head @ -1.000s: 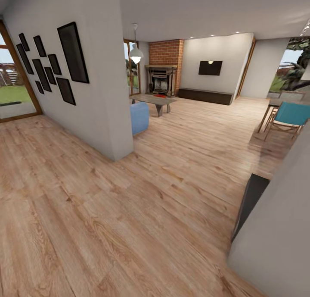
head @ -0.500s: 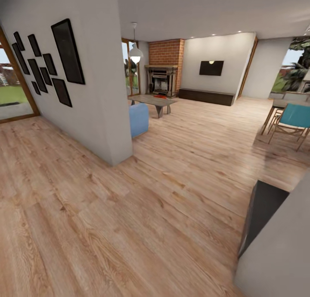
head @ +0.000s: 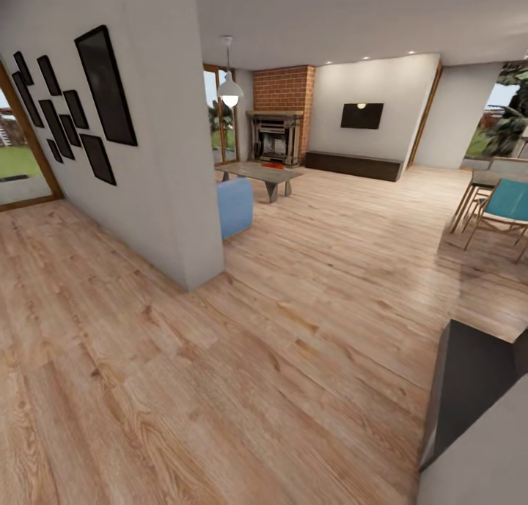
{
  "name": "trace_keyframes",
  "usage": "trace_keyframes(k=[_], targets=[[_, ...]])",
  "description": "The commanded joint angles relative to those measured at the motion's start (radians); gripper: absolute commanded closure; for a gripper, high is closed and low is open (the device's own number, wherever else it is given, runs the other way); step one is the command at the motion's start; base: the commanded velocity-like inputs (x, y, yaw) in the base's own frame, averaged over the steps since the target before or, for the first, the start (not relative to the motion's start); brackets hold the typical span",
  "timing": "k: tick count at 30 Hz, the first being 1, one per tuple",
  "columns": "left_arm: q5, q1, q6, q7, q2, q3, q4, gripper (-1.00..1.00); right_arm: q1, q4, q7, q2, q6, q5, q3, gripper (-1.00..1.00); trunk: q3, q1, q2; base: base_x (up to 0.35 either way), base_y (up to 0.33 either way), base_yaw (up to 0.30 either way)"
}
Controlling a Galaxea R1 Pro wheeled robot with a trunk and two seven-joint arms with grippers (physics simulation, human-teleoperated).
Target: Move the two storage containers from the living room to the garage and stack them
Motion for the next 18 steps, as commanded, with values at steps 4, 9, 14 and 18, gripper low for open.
trace_keyframes(k=[4, 9, 14, 18], targets=[[0.007, -0.001, 0.005, -0.003, 0.001, 0.001, 0.000, -1.00, -0.001, 0.003, 0.000, 0.001, -0.006, -0.009, 0.008, -1.00, -0.001, 0.001, 0.000, 0.322, 0.000, 0.000], [0.007, 0.000, 0.005, -0.004, 0.001, 0.001, 0.000, -1.00, -0.001, 0.003, 0.000, 0.001, -0.007, -0.009, 0.008, -1.00, -0.001, 0.001, 0.000, 0.322, 0.000, 0.000], [0.007, -0.001, 0.005, -0.003, 0.001, 0.001, 0.000, -1.00, -0.001, 0.003, 0.000, 0.001, -0.007, -0.010, 0.008, -1.00, -0.001, 0.001, 0.000, 0.322, 0.000, -0.041], [0.007, 0.000, 0.005, -0.003, 0.001, 0.001, 0.000, -1.00, -0.001, 0.003, 0.000, 0.001, -0.007, -0.010, 0.008, -1.00, -0.001, 0.001, 0.000, 0.322, 0.000, -0.214]])
